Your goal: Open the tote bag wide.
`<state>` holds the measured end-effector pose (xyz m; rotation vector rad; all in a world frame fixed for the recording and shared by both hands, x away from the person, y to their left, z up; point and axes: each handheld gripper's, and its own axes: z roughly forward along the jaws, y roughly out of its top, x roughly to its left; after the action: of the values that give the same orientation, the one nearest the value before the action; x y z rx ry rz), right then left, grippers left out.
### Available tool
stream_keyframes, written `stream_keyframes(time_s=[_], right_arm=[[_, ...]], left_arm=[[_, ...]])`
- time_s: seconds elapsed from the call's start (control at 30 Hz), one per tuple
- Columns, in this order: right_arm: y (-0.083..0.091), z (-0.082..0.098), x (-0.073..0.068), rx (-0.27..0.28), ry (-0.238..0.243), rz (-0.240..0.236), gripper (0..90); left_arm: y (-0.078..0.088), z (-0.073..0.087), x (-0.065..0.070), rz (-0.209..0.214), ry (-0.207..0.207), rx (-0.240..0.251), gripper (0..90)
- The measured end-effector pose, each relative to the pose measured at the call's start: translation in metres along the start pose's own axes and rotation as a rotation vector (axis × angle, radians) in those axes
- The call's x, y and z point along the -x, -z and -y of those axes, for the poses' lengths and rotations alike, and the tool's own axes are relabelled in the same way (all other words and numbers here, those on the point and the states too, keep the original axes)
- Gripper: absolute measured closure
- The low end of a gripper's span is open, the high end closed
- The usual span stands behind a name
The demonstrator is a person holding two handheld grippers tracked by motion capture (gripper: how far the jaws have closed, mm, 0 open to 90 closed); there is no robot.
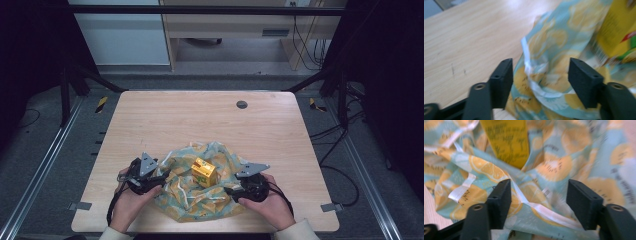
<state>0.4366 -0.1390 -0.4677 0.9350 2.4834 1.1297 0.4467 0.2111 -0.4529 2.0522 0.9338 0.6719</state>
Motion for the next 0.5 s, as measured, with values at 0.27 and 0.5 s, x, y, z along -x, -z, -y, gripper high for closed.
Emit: stream_keyframes(time_s=[0.27, 0.5], right_arm=[[0.025, -0.002, 0.019, 0.116, -0.042, 0.060, 27.6], [0.048, 0.004, 0.048, 0.221, -0.152, 0.169, 23.5]], left_arm=[[0.015, -0.004, -0.013, 0.009, 0.104, 0.119, 16.8], [0.035, 0.001, -0.042, -0.047, 0.133, 0.162, 12.8]])
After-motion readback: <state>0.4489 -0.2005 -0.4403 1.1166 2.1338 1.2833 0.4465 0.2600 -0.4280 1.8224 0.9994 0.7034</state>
